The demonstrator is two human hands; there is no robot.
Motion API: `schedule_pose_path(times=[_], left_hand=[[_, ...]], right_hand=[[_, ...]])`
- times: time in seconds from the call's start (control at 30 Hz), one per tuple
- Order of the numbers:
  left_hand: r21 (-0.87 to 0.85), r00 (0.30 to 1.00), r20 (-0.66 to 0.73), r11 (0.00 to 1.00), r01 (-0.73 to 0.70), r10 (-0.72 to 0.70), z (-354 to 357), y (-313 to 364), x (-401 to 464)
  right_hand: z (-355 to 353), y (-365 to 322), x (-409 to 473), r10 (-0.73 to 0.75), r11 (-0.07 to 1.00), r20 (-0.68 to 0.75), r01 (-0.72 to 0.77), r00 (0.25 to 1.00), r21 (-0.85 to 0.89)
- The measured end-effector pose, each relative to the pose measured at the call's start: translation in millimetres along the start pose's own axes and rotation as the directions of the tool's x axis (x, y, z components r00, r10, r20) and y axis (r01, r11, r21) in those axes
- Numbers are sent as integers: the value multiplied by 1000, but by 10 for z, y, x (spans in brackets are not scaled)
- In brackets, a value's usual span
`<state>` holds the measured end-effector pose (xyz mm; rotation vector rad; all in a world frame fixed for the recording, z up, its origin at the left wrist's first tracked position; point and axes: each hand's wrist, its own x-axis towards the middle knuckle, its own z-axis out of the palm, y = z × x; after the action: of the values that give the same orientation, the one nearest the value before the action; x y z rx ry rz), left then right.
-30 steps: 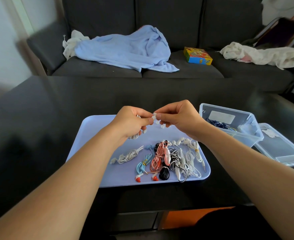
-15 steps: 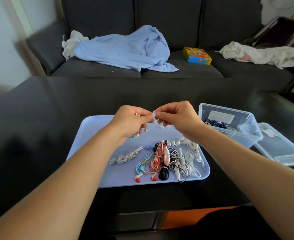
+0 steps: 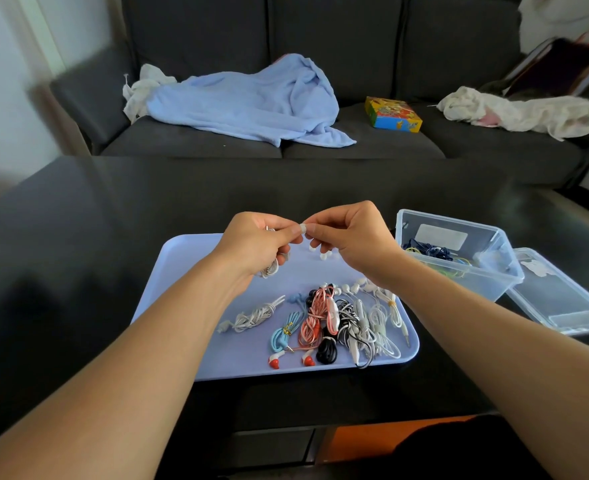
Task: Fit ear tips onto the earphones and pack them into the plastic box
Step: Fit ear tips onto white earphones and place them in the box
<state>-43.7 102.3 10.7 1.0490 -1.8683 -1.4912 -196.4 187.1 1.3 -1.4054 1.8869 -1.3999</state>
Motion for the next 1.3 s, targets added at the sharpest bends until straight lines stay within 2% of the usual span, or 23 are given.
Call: schedule_pose_path(times=[0.13,0.4,0.77,0.97,1.17,1.3], left_hand=[[-45,1000,-11,999,-4,3,27,2,-17],[-63,1000,-16,998,-11,10,10,-19,-5],[-223,998,21,973,60,-57,28,7,-12],[-277,995,15,956,101,-100,28,13,7],[-320,953,197,904,284,-229,-27,39,-10],[-346,941,233,883,316,-245,-40,37,15]], right_hand=[[0,-14,4,7,1000,-21,-7,1000,19],[40,-56,23,-48,992,-34,43,998,-122],[30,-76,-26,-76,997,-70,76,995,-2],[10,-136,-31,-121,992,-6,121,993,-44],[-24,-129,-29,-201,949,62,210,978,-234],[-24,-152,-44,-269,934,25,268,963,-236]])
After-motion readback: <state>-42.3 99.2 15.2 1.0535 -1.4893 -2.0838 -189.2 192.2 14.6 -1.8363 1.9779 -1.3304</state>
